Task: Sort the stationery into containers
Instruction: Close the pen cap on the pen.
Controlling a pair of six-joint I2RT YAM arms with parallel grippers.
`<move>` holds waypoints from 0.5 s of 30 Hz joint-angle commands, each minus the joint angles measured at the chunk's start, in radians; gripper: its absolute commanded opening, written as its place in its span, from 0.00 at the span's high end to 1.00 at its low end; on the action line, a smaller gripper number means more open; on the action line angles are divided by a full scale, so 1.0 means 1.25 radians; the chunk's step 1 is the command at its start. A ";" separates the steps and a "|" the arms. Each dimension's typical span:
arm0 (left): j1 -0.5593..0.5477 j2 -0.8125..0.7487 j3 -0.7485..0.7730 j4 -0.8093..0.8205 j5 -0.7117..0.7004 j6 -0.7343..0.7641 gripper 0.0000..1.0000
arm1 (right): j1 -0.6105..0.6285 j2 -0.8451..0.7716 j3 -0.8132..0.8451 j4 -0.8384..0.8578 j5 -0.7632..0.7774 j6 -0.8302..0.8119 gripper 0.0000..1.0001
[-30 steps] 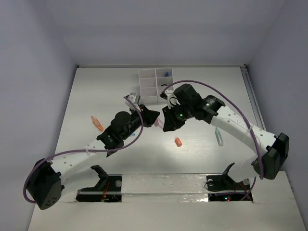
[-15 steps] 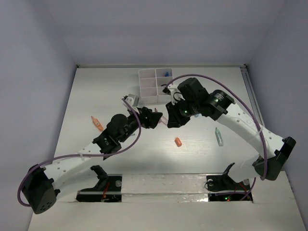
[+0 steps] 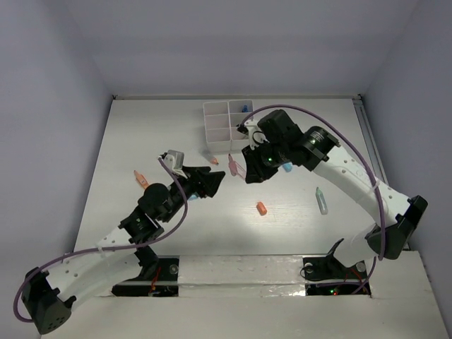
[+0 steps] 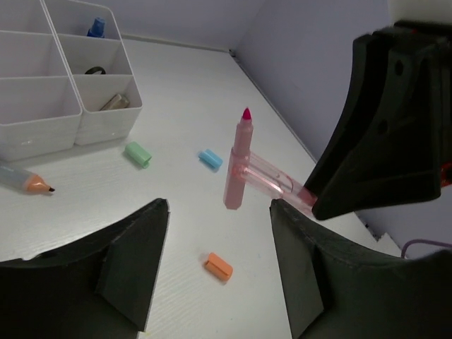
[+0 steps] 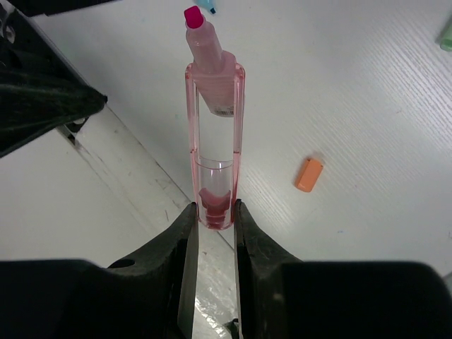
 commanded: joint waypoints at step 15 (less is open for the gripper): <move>-0.004 0.102 0.012 0.169 0.112 0.035 0.50 | -0.015 0.022 0.128 0.030 -0.037 0.057 1.00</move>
